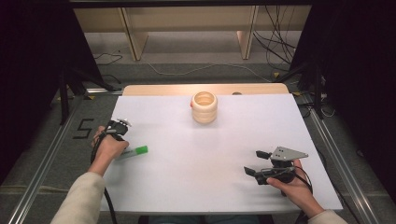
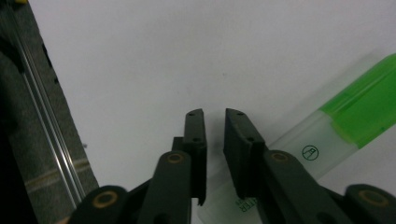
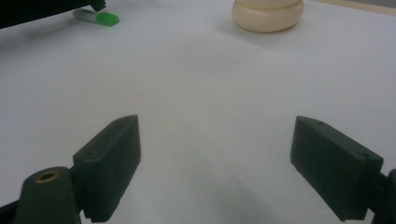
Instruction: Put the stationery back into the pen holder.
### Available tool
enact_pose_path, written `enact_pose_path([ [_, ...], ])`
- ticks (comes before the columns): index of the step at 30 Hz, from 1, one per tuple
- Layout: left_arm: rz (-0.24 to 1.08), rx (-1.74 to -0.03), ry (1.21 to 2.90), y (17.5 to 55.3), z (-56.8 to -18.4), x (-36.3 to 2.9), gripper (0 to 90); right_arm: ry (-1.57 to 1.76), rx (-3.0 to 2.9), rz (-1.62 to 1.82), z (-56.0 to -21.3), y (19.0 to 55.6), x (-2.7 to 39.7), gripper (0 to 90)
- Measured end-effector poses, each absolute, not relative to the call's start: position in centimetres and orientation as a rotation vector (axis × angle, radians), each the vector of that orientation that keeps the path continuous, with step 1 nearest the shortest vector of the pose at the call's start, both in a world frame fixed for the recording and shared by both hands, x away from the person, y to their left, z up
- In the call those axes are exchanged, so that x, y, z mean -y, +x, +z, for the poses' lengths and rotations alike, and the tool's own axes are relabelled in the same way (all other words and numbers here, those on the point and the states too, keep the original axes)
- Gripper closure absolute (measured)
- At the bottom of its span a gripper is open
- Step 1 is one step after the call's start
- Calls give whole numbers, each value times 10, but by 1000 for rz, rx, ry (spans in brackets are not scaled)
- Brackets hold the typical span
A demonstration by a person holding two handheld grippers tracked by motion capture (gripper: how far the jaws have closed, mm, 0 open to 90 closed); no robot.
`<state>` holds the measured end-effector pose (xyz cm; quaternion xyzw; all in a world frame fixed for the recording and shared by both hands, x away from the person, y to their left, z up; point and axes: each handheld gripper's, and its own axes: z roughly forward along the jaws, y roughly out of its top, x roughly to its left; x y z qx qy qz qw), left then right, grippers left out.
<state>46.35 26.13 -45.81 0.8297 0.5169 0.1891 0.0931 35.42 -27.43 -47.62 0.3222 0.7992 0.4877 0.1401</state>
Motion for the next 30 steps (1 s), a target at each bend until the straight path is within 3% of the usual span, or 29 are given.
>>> enact_pose_path([
  [1,583,-1458,2466,463,-455,-262,628,928,-2310,1406,-476,354,274,172],
  [2,591,-1407,2463,462,-453,-263,628,928,-2310,1406,-476,354,274,172],
  [3,595,-1373,2467,461,-449,-264,525,928,-2310,1407,-476,354,274,172],
  [6,539,-1278,2504,460,-442,-265,360,932,-2308,1410,-476,354,274,172],
  [9,427,-1145,2598,458,-442,-264,297,931,-2307,1410,-475,354,274,172],
  [14,323,-919,2722,457,-446,-258,320,931,-2306,1411,-475,354,273,172],
  [30,221,-557,3010,465,-456,-252,444,925,-2307,1415,-476,354,274,172],
])
